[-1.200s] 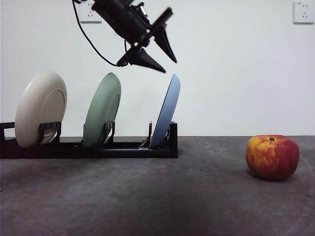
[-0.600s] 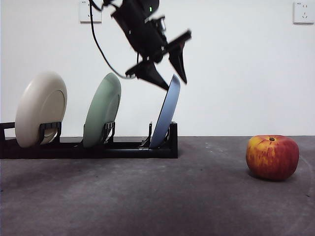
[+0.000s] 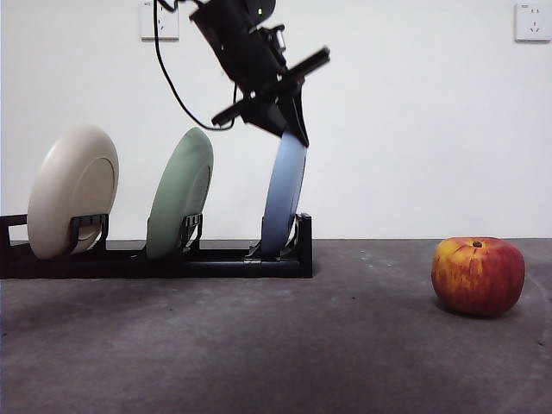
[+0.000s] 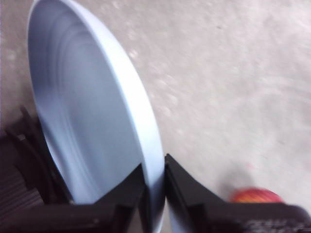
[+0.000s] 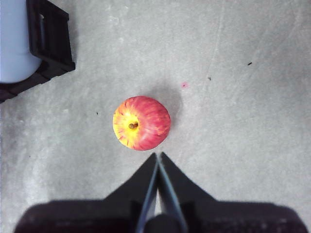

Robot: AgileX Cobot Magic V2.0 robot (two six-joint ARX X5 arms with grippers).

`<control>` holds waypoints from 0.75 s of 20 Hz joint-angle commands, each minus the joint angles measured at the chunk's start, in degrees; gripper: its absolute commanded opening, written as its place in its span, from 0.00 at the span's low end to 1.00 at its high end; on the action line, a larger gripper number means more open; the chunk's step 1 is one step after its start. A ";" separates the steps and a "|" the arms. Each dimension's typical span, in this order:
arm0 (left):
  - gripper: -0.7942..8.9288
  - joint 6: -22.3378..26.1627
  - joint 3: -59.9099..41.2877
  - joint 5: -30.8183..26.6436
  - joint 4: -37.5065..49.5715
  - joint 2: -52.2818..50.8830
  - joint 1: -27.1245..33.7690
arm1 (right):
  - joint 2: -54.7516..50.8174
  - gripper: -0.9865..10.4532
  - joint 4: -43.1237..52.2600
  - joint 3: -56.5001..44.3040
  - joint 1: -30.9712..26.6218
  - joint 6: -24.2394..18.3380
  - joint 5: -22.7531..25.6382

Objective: Take the blue plate from the plate rack,put the plate on the table,take the apple from the table,put the apple in the plate

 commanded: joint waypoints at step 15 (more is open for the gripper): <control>0.07 5.03 34.40 0.94 -20.81 -1.53 -2.54 | 0.07 0.09 -1.49 0.20 0.07 -0.28 -0.07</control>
